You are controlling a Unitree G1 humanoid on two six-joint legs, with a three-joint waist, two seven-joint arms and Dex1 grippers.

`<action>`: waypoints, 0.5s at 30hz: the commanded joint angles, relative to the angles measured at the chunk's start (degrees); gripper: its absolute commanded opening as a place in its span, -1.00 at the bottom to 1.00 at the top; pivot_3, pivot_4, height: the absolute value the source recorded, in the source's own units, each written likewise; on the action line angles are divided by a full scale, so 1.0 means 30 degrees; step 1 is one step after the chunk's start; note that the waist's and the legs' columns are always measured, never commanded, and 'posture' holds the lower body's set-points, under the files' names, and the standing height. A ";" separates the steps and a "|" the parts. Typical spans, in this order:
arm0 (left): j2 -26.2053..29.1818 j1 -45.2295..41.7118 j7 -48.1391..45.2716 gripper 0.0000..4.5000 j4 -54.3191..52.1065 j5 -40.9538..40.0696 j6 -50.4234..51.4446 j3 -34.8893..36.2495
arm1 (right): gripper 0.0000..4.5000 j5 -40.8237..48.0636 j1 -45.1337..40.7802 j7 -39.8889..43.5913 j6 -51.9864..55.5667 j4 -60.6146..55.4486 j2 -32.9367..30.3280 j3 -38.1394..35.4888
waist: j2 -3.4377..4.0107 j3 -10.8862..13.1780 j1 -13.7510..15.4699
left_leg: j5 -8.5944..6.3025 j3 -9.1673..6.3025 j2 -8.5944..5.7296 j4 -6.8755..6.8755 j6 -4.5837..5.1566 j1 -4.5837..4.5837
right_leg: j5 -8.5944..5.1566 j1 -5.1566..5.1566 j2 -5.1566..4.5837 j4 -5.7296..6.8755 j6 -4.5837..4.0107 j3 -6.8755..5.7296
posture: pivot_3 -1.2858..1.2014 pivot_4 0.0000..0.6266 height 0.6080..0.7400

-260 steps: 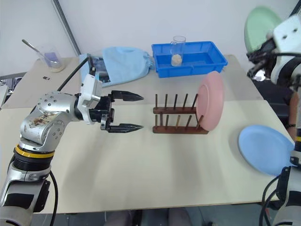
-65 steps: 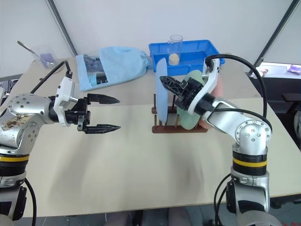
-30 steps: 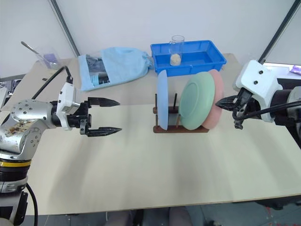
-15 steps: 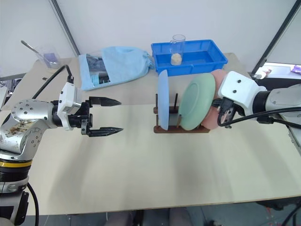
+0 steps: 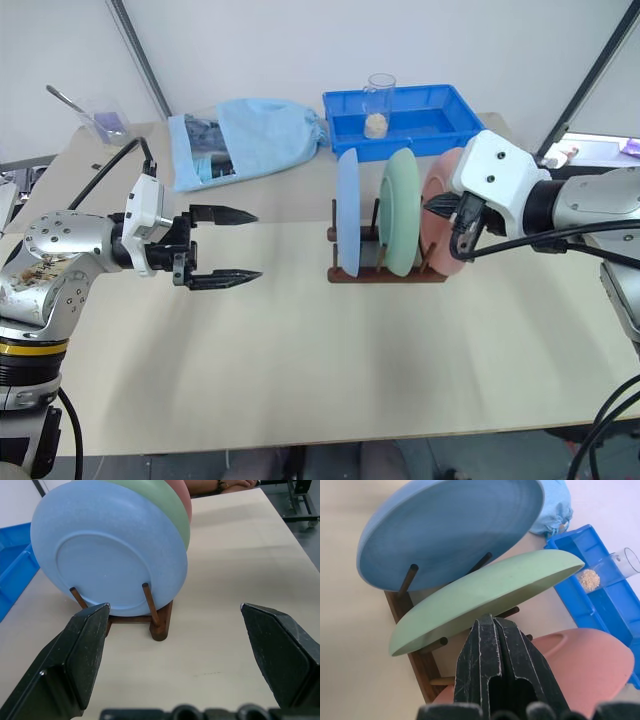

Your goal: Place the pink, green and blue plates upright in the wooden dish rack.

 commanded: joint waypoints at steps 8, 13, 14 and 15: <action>0.3995 0.2816 0.0319 1.00 -0.0247 0.1664 -0.0475 0.2706 | -0.13 0.4361 -0.0334 0.2283 0.3511 -0.0526 -0.0912 -0.4376 | 0.0003 -0.0001 -0.0086 | 0.0001 0.0060 0.0029 -0.0030 -0.0002 -0.0020 | 0.0017 -0.0115 0.0001 0.0048 -0.0030 -0.0003 | 0.03 -0.52 1.00; 0.5105 0.5879 0.1125 1.00 -0.1085 0.2072 -0.0610 0.5587 | 0.62 0.3799 0.1476 0.4301 0.2017 0.0505 -0.2693 -0.5532 | 0.0004 0.0002 -0.0008 | -0.0021 0.0113 0.0048 -0.0030 0.0030 -0.0029 | 0.0022 -0.0122 -0.0034 0.0031 -0.0037 -0.0019 | 0.03 -0.52 1.00; 0.5322 0.6362 0.1307 1.00 -0.1051 0.2201 -0.0428 0.6184 | 0.62 0.3680 0.1697 0.4724 0.1651 0.0937 -0.3027 -0.5806 | 0.0004 0.0004 0.0038 | -0.0029 0.0126 0.0040 -0.0031 0.0041 -0.0029 | 0.0022 -0.0124 -0.0055 0.0032 -0.0036 -0.0019 | 0.03 -0.52 1.00; 0.5685 0.6857 0.1430 1.00 -0.0921 0.2476 -0.0246 0.6731 | 0.62 0.3575 0.1916 0.5217 0.1334 0.1503 -0.3435 -0.6065 | 0.0005 0.0004 0.0071 | -0.0033 0.0130 0.0037 -0.0028 0.0045 -0.0023 | 0.0022 -0.0119 -0.0069 0.0031 -0.0035 -0.0029 | 0.03 -0.52 1.00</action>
